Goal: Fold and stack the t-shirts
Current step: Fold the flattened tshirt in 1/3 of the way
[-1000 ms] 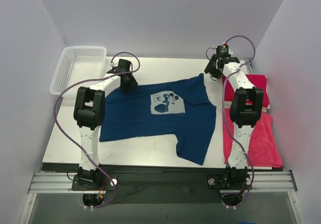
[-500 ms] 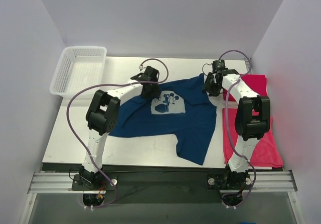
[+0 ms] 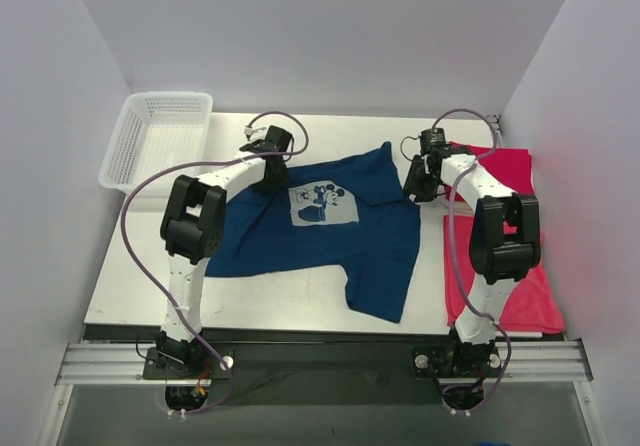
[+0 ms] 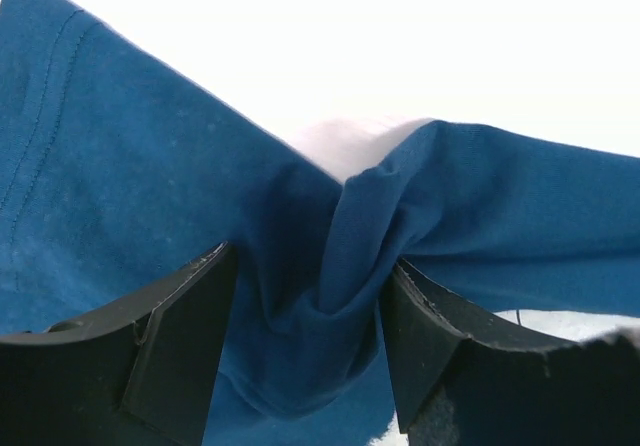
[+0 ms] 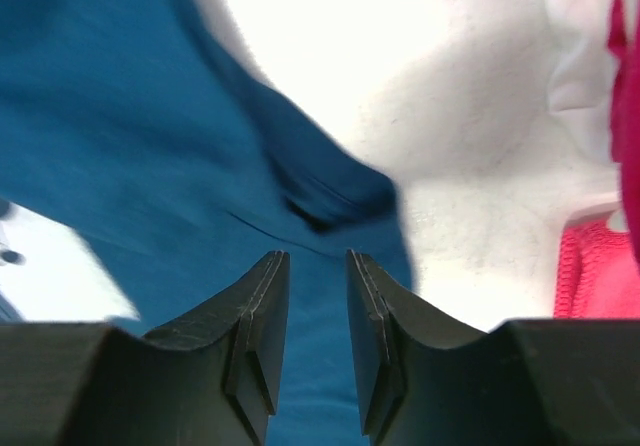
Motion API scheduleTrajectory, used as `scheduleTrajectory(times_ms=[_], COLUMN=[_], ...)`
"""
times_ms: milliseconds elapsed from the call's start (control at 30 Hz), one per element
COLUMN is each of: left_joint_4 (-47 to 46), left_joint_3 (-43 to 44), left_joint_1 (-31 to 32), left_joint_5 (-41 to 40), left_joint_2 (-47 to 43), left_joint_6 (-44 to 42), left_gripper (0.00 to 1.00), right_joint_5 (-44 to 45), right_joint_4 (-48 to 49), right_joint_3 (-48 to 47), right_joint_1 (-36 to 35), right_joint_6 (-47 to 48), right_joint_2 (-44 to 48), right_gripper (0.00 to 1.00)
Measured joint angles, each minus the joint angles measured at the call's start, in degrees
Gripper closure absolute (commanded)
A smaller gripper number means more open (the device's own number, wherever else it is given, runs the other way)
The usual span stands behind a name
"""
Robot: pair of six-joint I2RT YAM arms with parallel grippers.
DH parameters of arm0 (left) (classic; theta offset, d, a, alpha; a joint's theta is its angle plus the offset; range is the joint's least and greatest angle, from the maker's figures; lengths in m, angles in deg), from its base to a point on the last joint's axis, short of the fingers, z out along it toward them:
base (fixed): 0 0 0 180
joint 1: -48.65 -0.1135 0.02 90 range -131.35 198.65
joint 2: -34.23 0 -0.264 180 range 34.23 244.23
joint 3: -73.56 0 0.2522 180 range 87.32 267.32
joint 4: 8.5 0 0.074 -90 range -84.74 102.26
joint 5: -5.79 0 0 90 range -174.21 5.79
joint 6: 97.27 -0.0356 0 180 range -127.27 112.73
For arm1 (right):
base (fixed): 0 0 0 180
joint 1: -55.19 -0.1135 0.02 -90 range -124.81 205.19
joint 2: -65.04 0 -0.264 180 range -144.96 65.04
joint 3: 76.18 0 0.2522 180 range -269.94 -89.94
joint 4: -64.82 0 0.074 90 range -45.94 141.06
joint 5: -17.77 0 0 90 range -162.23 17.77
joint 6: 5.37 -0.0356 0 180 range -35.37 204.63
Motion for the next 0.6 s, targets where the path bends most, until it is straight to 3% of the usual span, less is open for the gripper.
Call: scheduleTrajectory(times_ms=[267, 600], left_joint_4=[1.2, -5.4], left_joint_3=[0.2, -3.1], left_joint_1=[-6.3, -6.7], left_joint_5=[1.7, 11.2], left_joint_2=[0.2, -2.1], left_joint_6=[-1.6, -6.0], left_gripper=[0.32, 0.31], right_joint_5=[0.0, -0.2], right_joint_4=[0.0, -0.2], right_joint_3=[0.5, -1.1], right_joint_1=[-0.9, -6.1], right_joint_6=[0.3, 1.0], right_joint_2=[0.5, 0.5], right_gripper=[0.72, 0.71])
